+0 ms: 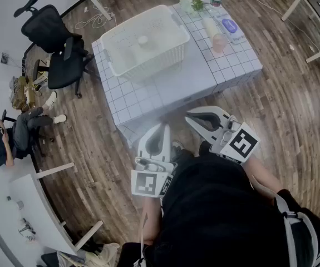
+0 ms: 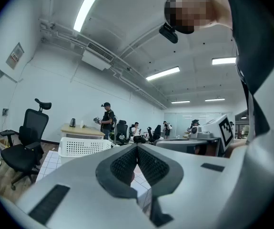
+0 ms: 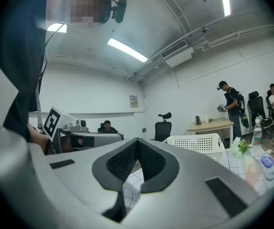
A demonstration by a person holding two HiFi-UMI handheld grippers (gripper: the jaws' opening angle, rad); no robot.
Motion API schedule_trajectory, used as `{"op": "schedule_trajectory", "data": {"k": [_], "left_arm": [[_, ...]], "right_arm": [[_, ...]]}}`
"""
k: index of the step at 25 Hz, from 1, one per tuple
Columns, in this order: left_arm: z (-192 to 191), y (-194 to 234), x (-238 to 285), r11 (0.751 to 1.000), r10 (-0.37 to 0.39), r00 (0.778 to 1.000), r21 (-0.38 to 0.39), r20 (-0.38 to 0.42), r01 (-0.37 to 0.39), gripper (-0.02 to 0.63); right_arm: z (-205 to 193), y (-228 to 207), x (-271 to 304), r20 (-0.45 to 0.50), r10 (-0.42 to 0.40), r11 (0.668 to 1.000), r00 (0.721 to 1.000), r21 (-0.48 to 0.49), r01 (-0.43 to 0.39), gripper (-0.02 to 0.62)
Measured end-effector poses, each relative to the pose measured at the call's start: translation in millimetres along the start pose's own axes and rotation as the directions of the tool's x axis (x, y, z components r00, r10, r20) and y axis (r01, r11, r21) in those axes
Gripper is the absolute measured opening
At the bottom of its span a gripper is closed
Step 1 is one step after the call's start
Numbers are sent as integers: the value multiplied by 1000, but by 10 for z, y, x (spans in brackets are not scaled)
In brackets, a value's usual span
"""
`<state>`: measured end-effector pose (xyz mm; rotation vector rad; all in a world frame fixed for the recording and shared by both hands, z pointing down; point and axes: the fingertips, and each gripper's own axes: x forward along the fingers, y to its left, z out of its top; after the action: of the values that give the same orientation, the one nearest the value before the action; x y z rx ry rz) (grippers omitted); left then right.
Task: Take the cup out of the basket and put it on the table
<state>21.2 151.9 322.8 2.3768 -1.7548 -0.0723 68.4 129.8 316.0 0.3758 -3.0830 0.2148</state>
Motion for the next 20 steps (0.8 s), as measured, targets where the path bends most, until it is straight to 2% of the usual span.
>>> {"op": "schedule_trajectory", "data": {"k": [20], "left_arm": [[-63,161,-141,1000,-4,1000,4,-8,4,9]], "right_arm": [[-115,162,134,-44,8,1000,999,17,-7,15]]}}
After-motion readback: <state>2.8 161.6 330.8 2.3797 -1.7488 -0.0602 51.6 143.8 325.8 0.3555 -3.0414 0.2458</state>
